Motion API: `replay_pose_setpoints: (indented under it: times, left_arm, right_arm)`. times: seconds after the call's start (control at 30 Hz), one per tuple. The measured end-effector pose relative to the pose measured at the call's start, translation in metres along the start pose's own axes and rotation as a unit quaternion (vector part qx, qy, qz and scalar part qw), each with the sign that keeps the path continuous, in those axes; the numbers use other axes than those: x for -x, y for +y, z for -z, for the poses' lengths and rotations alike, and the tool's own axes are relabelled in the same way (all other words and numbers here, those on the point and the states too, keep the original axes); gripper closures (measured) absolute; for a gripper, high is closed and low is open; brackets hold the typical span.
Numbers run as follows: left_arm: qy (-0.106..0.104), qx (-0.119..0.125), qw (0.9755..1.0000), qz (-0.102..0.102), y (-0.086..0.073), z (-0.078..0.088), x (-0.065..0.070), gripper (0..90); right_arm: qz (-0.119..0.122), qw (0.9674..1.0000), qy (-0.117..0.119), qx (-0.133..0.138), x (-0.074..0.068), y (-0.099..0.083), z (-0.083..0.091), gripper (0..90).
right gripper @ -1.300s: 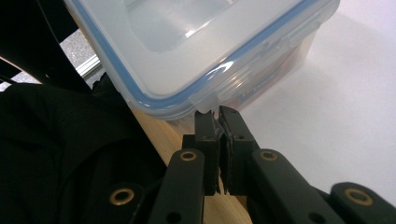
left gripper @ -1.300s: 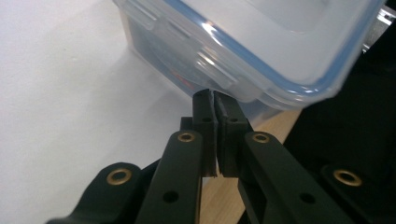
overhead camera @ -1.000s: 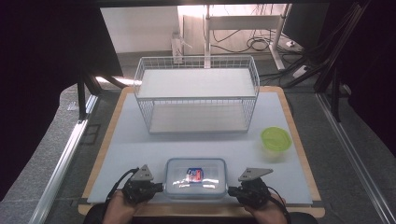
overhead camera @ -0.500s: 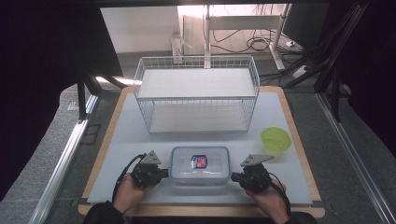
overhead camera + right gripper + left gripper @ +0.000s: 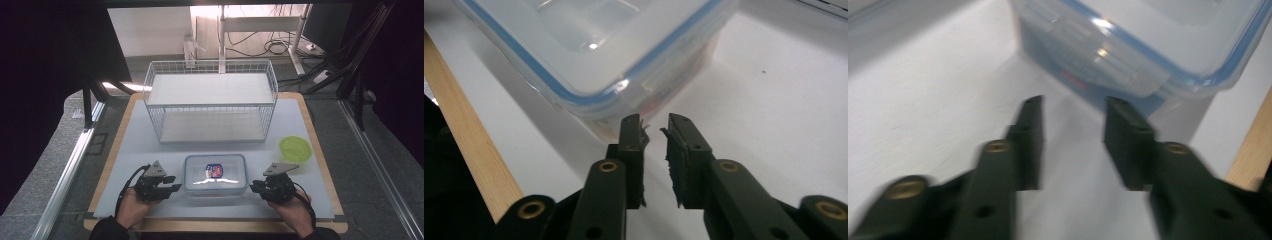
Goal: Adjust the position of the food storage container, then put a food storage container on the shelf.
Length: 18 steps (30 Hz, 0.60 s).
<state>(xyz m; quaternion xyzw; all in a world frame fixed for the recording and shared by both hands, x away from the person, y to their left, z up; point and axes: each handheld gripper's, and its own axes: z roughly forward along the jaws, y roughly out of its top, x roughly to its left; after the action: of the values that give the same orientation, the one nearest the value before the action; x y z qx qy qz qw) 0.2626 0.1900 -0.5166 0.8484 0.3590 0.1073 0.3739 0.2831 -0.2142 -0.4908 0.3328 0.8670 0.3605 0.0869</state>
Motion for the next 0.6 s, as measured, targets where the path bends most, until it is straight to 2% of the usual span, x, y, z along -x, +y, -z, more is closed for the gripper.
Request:
replay_pose_setpoints:
  times: [0.03,0.07,0.1,0.2,0.27,0.33,0.47,0.5,0.6]
  left_arm:
    - [0.015,0.004,0.9999,-0.001,-0.005,0.005,-0.003,41.4]
    - [0.015,0.004,0.9999,-0.001,-0.005,0.005,-0.003,36.6]
    - [0.019,0.01,0.9998,-0.003,-0.007,0.006,-0.005,36.6]
    - [0.016,0.021,0.9996,0.005,-0.009,0.008,-0.009,22.8]
    - [0.011,0.029,0.9995,0.01,-0.008,0.008,-0.01,17.4]
    - [0.012,0.025,0.9996,0.011,-0.007,0.008,-0.01,10.2]
    - [-0.001,0.034,0.9993,0.016,-0.005,0.008,-0.012,6.8]
    - [-0.003,0.036,0.9992,0.014,-0.004,0.008,-0.012,6.8]
    - [-0.008,0.045,0.9989,0.013,0.001,0.01,-0.013,4.4]
  right_arm:
    - [0.003,1.0,-0.003,0.004,0.002,-0.001,0.003,68.0]
    - [0.005,1.0,-0.004,0.005,0.003,-0.002,0.004,64.9]
    - [0.005,1.0,-0.004,0.005,0.003,-0.002,0.004,64.9]
    - [0.003,0.9999,-0.009,0.01,0.005,-0.002,0.004,53.1]
    - [0.001,0.9998,-0.011,0.015,0.006,-0.001,0.005,45.8]
    - [0.001,0.9997,-0.012,0.02,0.007,0.0,0.007,40.2]
    - [0.004,0.9992,-0.021,0.034,0.008,0.004,0.011,27.3]
    - [0.004,0.9992,-0.021,0.034,0.008,0.004,0.011,27.3]
    - [0.005,0.9986,-0.018,0.049,0.009,0.008,0.014,19.2]
